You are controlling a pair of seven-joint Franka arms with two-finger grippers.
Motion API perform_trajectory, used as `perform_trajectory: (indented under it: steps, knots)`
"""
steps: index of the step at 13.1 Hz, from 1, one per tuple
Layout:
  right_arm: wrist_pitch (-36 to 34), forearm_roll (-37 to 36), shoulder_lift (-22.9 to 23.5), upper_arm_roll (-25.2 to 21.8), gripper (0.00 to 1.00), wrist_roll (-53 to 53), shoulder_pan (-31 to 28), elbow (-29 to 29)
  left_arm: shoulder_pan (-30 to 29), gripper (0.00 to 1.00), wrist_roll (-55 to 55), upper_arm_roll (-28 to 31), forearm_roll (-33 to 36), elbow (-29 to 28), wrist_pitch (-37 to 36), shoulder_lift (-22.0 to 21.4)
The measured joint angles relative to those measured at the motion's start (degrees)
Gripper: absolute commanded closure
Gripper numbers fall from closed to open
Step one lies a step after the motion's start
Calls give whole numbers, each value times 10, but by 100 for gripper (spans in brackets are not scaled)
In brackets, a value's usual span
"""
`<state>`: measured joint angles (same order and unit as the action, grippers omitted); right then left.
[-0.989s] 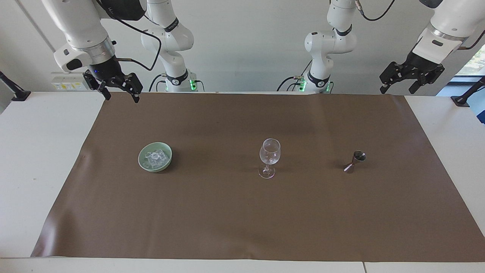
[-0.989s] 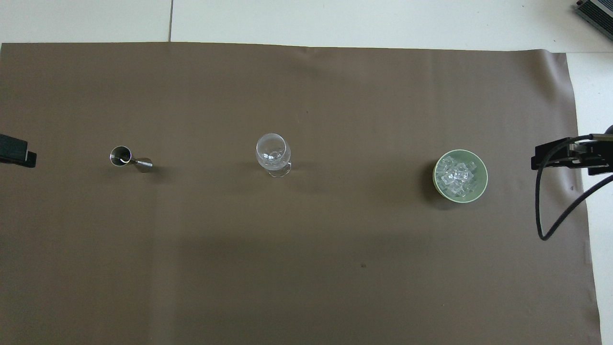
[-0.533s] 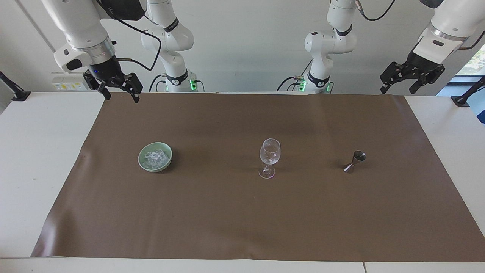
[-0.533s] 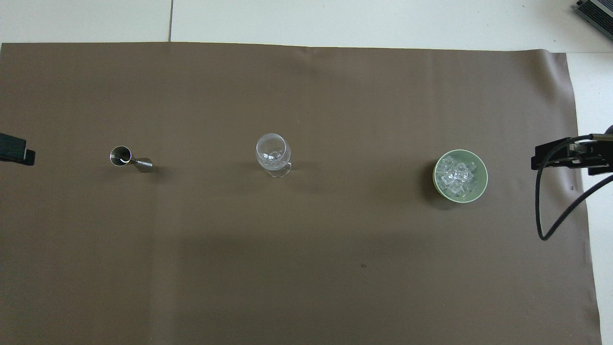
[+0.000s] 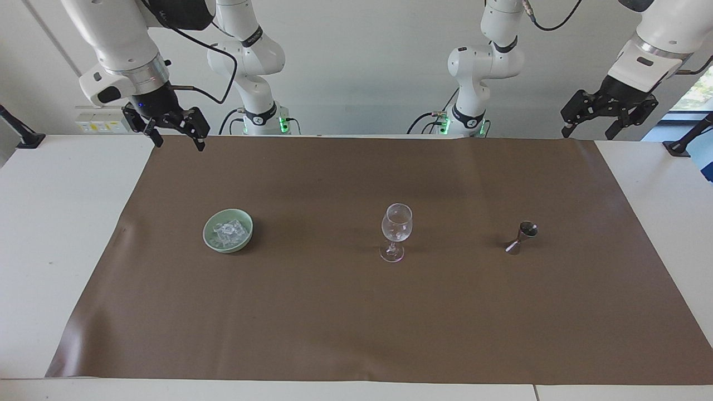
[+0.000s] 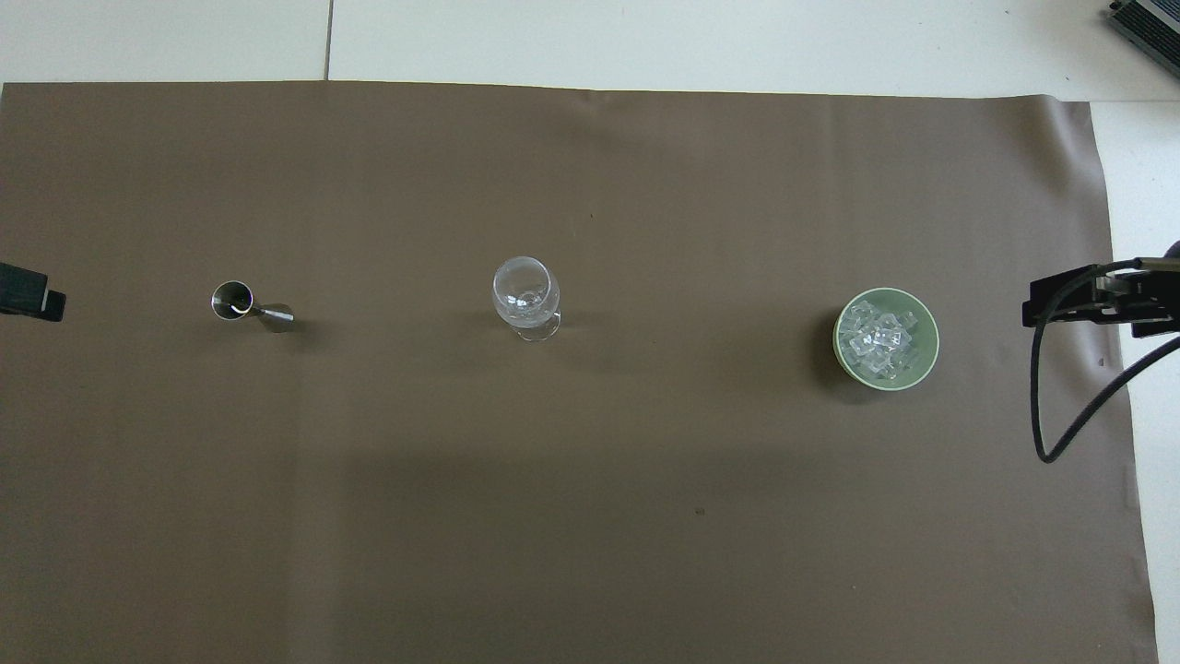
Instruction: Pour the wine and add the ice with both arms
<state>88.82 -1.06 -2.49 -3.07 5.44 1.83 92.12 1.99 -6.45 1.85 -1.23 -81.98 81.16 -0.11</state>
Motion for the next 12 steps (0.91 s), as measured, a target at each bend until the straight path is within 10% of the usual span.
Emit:
perform_trajectory:
  steps: [12]
  knots:
    - [0, 0, 0, 0, 0, 0, 0, 0, 1, 0, -2, -3, -1, 0, 7, 0]
